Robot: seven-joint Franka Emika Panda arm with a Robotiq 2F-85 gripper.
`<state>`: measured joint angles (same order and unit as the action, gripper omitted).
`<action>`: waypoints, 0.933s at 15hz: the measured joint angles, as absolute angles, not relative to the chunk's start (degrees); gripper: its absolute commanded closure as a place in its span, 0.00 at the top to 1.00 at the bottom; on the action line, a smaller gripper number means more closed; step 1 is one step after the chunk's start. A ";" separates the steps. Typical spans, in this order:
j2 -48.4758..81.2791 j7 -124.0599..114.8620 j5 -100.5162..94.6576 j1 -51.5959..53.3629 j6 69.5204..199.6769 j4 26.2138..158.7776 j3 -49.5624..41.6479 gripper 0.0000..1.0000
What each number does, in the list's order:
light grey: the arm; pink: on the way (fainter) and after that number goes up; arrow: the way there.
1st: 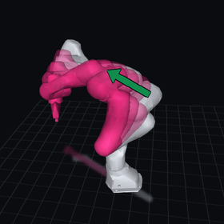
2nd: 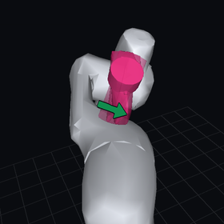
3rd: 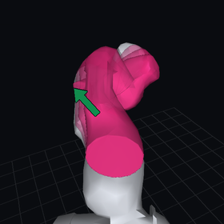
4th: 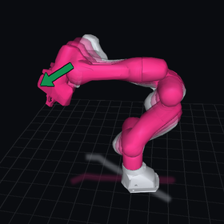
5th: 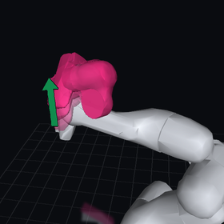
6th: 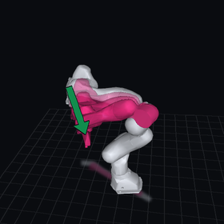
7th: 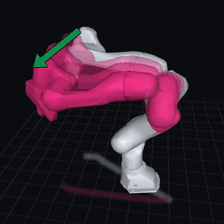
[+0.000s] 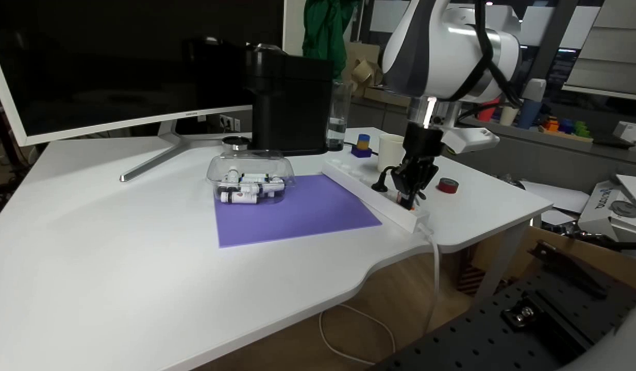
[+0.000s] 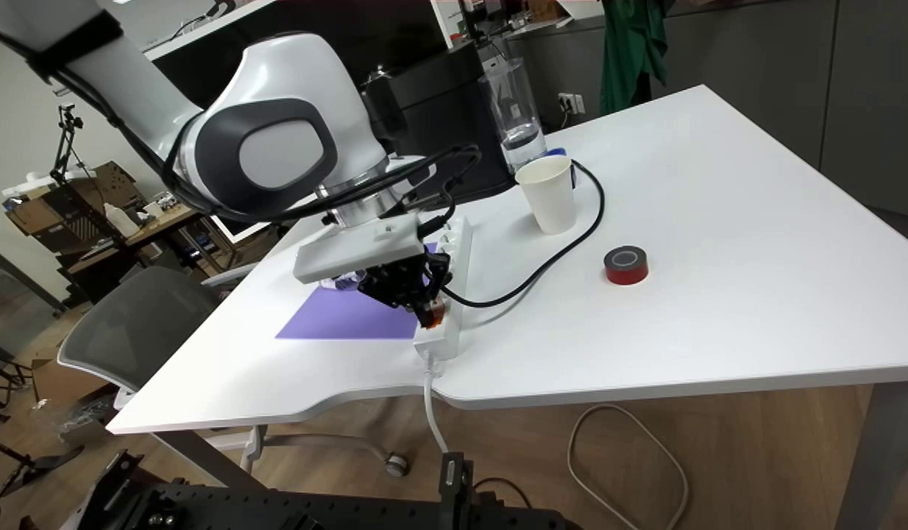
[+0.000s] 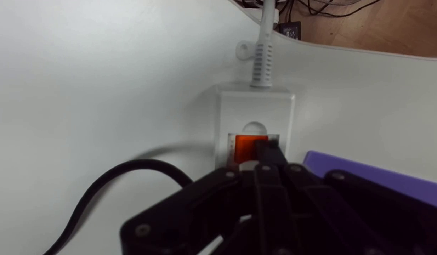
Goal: Turn on the extension cable then turn it off
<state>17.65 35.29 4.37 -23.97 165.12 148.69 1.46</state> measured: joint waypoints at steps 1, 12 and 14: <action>17.61 35.29 4.34 -23.87 164.41 148.35 1.29 0.00; 2.82 35.14 2.26 -16.27 148.62 142.97 -1.95 0.01; 0.84 35.14 2.26 -14.69 144.47 141.78 -2.71 0.01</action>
<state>0.84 35.14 2.26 -14.69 144.47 141.78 -2.71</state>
